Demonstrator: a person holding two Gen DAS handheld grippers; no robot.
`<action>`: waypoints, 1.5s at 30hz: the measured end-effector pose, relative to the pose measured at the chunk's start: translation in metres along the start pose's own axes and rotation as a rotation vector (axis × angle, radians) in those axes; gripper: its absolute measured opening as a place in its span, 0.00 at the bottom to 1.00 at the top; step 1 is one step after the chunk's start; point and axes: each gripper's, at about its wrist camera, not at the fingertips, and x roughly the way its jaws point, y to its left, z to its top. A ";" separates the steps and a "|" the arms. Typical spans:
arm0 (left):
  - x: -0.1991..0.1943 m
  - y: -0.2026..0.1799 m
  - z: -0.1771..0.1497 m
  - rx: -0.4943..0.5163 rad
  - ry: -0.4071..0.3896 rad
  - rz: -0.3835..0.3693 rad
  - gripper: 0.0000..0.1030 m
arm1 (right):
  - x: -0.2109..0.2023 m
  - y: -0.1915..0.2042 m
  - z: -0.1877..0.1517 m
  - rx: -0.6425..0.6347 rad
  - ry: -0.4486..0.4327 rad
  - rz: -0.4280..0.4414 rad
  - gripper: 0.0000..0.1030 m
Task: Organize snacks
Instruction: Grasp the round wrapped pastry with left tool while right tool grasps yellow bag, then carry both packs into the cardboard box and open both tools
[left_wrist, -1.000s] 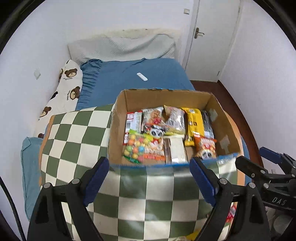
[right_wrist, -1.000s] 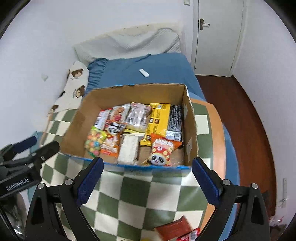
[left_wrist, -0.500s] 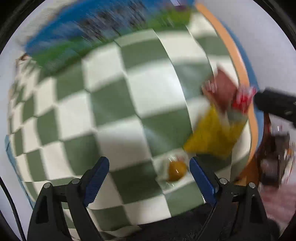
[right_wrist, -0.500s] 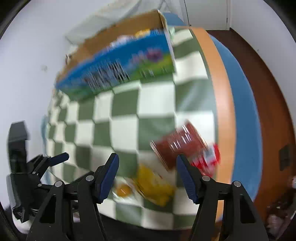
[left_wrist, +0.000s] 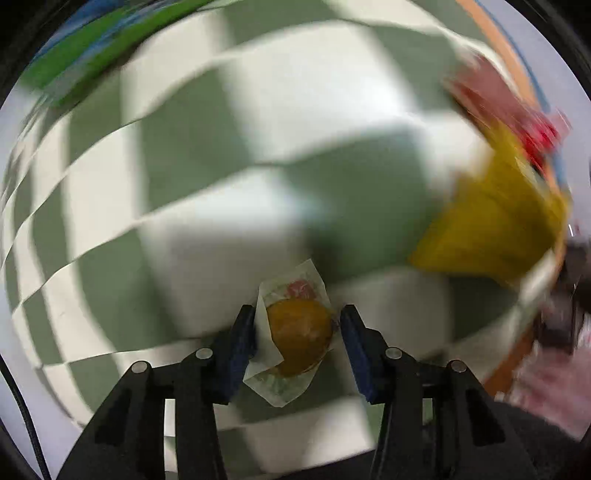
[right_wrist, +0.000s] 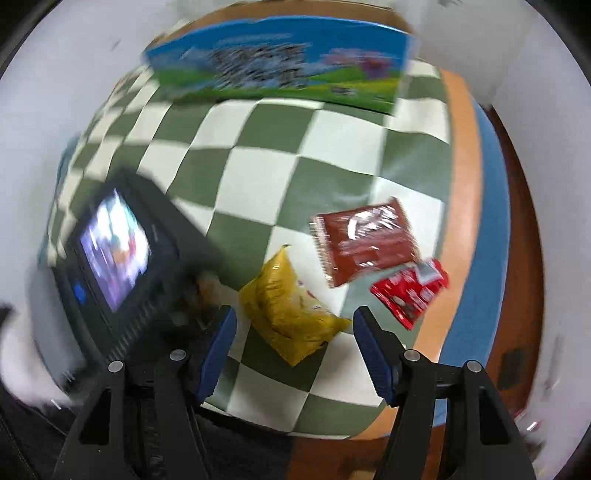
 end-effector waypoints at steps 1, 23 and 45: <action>-0.001 0.016 0.002 -0.042 -0.001 0.005 0.43 | 0.008 0.008 0.002 -0.040 0.018 -0.013 0.68; 0.001 0.064 0.001 -0.275 0.005 -0.064 0.44 | 0.090 -0.030 0.020 0.352 0.112 0.174 0.53; -0.172 0.101 0.135 -0.345 -0.264 -0.368 0.40 | -0.061 -0.079 0.147 0.439 -0.263 0.483 0.48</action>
